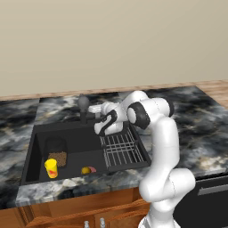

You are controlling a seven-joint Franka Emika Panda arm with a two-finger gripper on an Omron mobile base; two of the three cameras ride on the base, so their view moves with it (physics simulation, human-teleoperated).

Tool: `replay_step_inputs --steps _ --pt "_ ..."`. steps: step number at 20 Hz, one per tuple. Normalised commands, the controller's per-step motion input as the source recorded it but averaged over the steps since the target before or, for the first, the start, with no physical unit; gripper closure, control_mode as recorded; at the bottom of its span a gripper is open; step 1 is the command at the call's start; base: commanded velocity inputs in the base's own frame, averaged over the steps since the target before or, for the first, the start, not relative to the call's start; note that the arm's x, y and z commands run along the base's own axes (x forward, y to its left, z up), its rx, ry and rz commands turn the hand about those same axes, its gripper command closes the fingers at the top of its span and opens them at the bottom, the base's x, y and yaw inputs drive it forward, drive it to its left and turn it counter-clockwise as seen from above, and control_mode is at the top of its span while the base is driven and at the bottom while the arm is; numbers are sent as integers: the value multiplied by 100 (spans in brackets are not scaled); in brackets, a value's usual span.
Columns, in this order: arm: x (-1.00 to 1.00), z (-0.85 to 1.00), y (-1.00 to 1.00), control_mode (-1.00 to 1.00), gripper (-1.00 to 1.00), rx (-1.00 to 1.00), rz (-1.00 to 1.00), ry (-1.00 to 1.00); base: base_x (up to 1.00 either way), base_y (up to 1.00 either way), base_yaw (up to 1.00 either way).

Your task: Pick the jar and cup and place them in the sink. Then turn on the water.

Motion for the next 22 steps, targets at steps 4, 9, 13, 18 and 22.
replay_step_inputs --steps 4,9,13,18,22 --pt "1 -3 0 -100 -100 1 0 -1 0 0 0" --pt "9 0 0 -100 -100 1 0 -1 0 0 0" --pt "10 -3 0 -100 -100 0 0 -1 0 0 0" --pt "7 -8 0 -100 -100 0 0 -2 0 0 0" --pt "5 -9 0 -100 -100 0 0 -3 0 0 0"
